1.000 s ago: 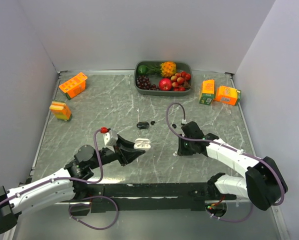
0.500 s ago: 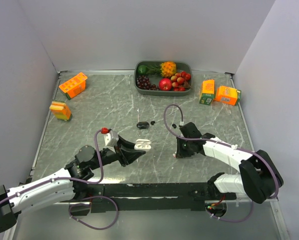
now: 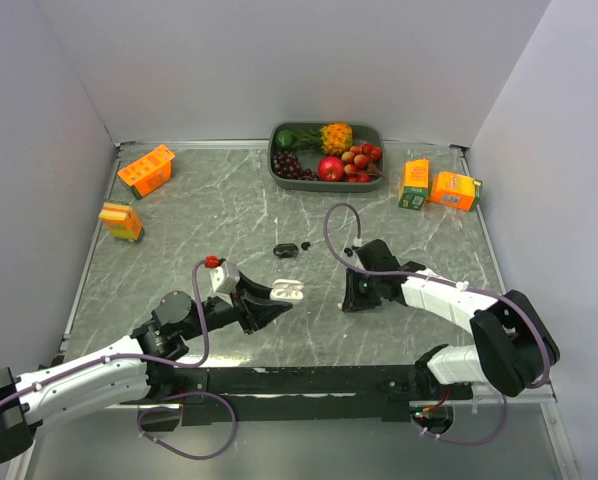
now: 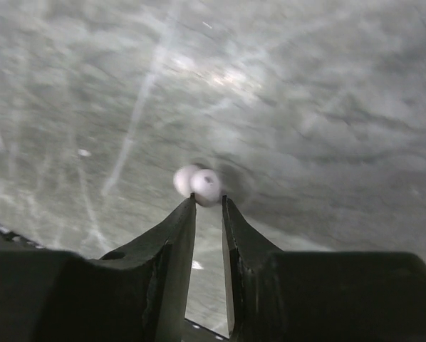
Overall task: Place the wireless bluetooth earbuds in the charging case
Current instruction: Pick up the earbud from the center of the board.
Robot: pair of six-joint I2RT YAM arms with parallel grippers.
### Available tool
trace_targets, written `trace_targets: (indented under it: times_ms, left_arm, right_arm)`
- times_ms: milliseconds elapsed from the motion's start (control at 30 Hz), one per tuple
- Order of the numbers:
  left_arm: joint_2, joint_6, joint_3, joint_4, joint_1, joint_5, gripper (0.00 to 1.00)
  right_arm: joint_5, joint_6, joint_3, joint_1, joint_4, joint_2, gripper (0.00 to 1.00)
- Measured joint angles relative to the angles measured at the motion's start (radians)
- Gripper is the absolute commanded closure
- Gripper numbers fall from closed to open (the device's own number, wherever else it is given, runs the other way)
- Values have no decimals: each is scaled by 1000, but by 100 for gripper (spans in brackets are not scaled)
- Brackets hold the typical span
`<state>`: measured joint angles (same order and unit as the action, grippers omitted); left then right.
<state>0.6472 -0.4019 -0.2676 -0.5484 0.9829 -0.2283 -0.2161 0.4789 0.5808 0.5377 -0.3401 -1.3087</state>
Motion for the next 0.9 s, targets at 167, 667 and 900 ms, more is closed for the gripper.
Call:
trace_targets:
  times_ms: [167, 667, 900]
  left_arm:
    - [5, 0, 0, 0, 2, 8, 99]
    - [5, 1, 0, 0, 5, 22, 99]
    - [5, 6, 0, 0, 7, 29, 99]
  right_arm:
    - [-35, 4, 42, 1, 32, -6, 61]
    - [36, -111, 79, 19, -24, 75, 63]
    - [104, -124, 147, 49, -34, 1, 64]
